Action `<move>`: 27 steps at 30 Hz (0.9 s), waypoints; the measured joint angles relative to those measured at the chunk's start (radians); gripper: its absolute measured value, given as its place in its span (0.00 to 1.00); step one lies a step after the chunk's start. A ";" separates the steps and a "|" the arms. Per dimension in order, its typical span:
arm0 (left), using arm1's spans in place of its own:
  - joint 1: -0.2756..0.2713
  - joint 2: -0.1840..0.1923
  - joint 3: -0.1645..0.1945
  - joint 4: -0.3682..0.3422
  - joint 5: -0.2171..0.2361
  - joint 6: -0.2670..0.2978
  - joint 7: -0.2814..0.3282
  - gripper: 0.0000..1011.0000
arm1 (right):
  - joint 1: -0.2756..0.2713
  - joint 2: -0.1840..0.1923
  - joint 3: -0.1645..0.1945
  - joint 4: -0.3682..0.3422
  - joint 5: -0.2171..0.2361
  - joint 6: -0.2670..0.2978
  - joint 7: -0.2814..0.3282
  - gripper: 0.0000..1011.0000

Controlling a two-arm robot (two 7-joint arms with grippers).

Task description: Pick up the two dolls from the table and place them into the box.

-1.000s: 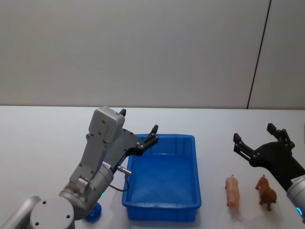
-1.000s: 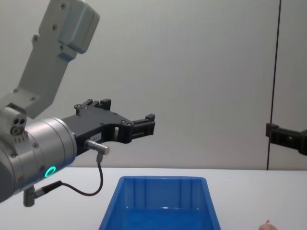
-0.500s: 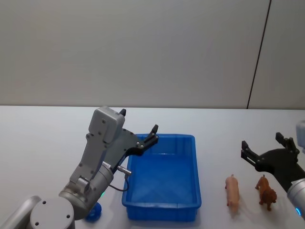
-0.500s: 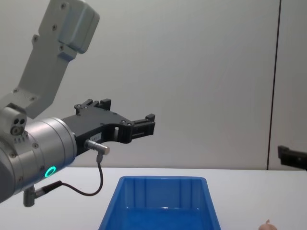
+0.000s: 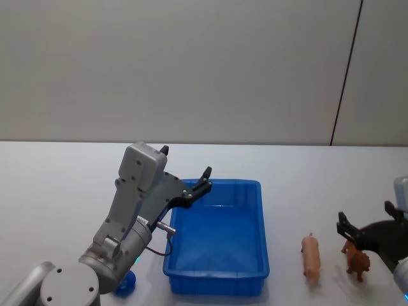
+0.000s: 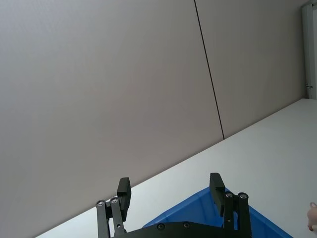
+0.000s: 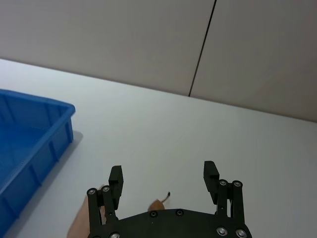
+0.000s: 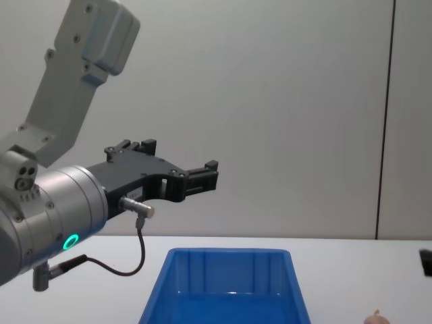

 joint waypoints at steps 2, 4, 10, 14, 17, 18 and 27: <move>0.000 0.000 0.000 0.000 0.000 0.000 0.000 0.99 | -0.007 0.003 0.003 -0.001 -0.001 0.016 -0.004 0.99; 0.000 0.000 0.000 0.000 0.000 0.000 0.000 0.99 | -0.014 0.006 0.005 -0.001 -0.002 0.031 -0.008 0.99; 0.000 0.000 0.000 0.000 0.000 0.000 0.000 0.99 | -0.027 0.012 0.010 0.009 -0.004 0.058 -0.010 0.99; 0.000 0.000 0.000 0.000 0.000 0.000 0.000 0.99 | -0.035 0.015 0.013 0.025 -0.008 0.068 -0.005 0.99; 0.000 0.000 0.000 0.000 0.000 0.000 0.000 0.99 | -0.038 0.016 0.013 0.034 -0.010 0.069 0.003 0.99; 0.000 0.000 0.000 0.000 0.000 0.000 0.000 0.99 | -0.039 0.016 0.013 0.041 -0.012 0.069 0.009 0.99; 0.000 0.000 0.000 0.000 0.000 0.000 0.000 0.99 | -0.042 0.016 0.010 0.080 -0.027 0.048 0.065 0.99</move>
